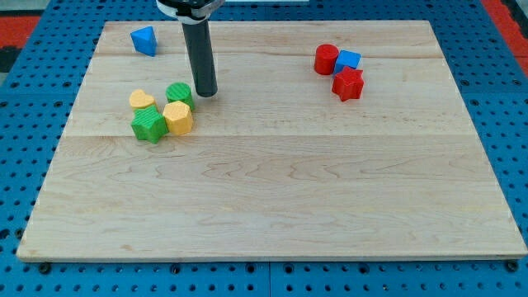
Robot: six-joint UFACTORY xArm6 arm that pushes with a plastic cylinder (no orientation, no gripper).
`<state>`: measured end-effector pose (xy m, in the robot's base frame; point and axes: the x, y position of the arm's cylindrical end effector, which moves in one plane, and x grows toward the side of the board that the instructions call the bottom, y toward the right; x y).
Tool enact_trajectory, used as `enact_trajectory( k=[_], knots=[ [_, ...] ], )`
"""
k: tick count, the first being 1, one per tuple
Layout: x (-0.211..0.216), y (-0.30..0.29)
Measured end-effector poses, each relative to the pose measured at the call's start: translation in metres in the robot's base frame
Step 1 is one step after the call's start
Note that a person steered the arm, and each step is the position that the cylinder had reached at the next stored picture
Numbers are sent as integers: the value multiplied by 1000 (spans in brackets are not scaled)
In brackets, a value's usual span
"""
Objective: Separate the group of blocks
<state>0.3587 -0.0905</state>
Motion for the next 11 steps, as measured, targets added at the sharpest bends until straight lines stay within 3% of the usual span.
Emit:
enact_trajectory(
  k=[4, 6, 7, 8, 9, 11],
  knots=[
    [0, -32],
    [-91, 52],
    [-110, 135],
    [-93, 147],
    [-75, 58],
    [4, -112]
  ],
)
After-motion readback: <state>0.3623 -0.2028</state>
